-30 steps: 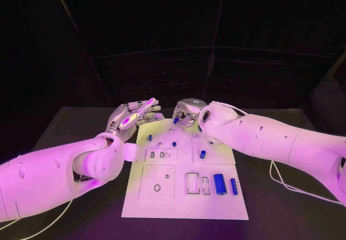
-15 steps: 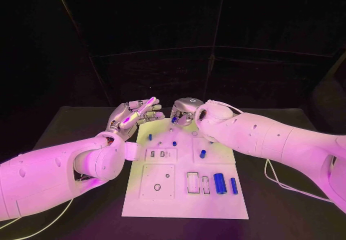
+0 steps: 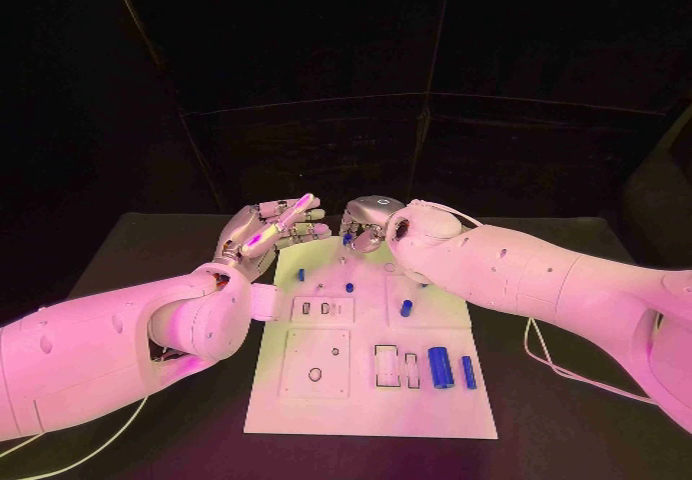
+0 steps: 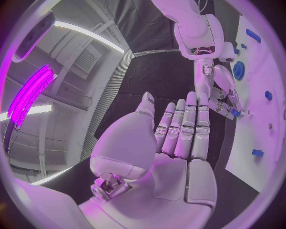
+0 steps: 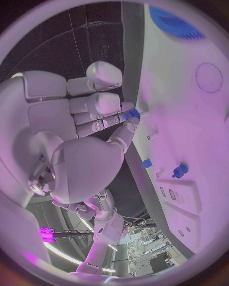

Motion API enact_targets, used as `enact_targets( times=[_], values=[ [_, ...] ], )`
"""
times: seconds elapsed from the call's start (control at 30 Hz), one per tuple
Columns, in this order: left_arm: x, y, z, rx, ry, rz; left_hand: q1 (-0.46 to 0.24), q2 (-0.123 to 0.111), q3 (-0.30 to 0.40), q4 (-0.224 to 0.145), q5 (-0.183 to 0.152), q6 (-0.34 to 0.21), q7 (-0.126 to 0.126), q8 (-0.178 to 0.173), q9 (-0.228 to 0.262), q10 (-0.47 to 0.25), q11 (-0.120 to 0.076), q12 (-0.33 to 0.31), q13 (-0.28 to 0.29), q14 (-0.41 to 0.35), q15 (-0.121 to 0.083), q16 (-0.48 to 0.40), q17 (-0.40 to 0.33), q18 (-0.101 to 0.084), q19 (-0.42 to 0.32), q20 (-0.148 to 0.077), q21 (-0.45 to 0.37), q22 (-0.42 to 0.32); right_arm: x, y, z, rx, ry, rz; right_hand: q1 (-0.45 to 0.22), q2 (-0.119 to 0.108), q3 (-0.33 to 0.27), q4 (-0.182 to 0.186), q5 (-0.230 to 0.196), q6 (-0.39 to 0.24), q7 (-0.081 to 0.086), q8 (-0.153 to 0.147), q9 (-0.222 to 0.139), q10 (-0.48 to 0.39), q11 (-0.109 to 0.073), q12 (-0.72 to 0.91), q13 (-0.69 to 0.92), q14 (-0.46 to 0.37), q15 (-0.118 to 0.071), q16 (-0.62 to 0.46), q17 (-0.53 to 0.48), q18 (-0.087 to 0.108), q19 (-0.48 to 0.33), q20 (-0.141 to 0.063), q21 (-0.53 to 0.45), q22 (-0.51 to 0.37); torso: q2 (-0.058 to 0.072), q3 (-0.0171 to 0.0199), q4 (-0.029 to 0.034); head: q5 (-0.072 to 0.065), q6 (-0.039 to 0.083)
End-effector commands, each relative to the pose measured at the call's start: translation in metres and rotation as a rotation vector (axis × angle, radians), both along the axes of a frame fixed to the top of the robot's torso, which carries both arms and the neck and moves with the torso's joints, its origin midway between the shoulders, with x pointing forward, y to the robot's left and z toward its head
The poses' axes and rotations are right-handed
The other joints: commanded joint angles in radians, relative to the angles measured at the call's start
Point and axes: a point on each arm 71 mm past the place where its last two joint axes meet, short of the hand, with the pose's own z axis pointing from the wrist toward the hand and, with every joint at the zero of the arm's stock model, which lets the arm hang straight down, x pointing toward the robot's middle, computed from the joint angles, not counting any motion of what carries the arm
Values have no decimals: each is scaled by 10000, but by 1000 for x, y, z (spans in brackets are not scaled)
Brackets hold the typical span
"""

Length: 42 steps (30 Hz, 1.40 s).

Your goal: Assemble the parts on the task board

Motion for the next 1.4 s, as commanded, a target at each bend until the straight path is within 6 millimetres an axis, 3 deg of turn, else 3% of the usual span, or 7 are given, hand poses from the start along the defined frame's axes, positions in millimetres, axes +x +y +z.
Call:
enact_targets(
  times=[0.03, 1.1, 1.17, 1.23, 1.4],
  values=[
    [0, -2, 2, -61, -117, -149, 107, 19, 11, -63, 53, 57, 30, -37, 4, 62, -10, 14, 3, 89, -9, -45, 12, 139, 77, -14, 16, -13, 0, 0, -1, -240, 158, -65, 13, -126, 31, 55, -70, -82, -18, -4, -1, -97, 5, -17, -9, -19, 67, -70, -34, -35, -97, -10, -73, -29, 5, 6, -13, 19, -27],
    [1, 0, 2, -19, -85, -99, 107, 19, 11, -63, 53, 57, 30, -37, 4, 62, -10, 14, 3, 89, -9, -45, 12, 139, 77, -14, 16, -13, -2, -1, 2, -27, -122, 81, 27, -243, 79, 160, -209, -228, -48, -13, -1, -124, -8, 61, 11, -95, 68, -196, -295, 17, -280, 12, -185, -256, 7, 5, -7, 20, -47],
    [1, 0, 2, -19, -84, -100, 107, 19, 11, -63, 53, 57, 30, -37, 4, 62, -10, 14, 3, 89, -9, -45, 12, 139, 77, -14, 16, -13, -2, -1, 2, 21, -146, 89, -29, -350, 19, 217, -298, -419, -31, -30, -17, -283, 15, 15, -5, -143, 93, -300, -479, 58, -440, 23, -292, -470, 5, 5, -9, 20, -48],
    [1, 0, 2, -17, -82, -98, 107, 19, 11, -68, 53, 59, 30, -40, 3, 62, -10, 11, 3, 91, -9, -49, 13, 139, 80, -14, 14, -16, -2, -1, 3, 121, -192, 103, -73, -533, -230, 316, -316, -1033, -26, -22, -20, -778, 62, 7, -5, -348, 129, -712, -1100, 183, -893, 58, -629, -1083, 4, 5, -8, 19, -51],
    [1, 1, 2, -5, -80, -73, 109, 18, 12, -88, 52, 68, 31, -49, 1, 63, -11, -1, 1, 98, -11, -64, 15, 139, 89, -16, 4, -24, -4, -3, 5, 382, -240, 177, 27, -625, -657, 428, -298, -1558, -91, -23, -12, -1032, 30, 118, 6, -389, 102, -898, -1382, 224, -1051, 52, -824, -1369, 5, 11, -5, 29, -52]
  ],
)
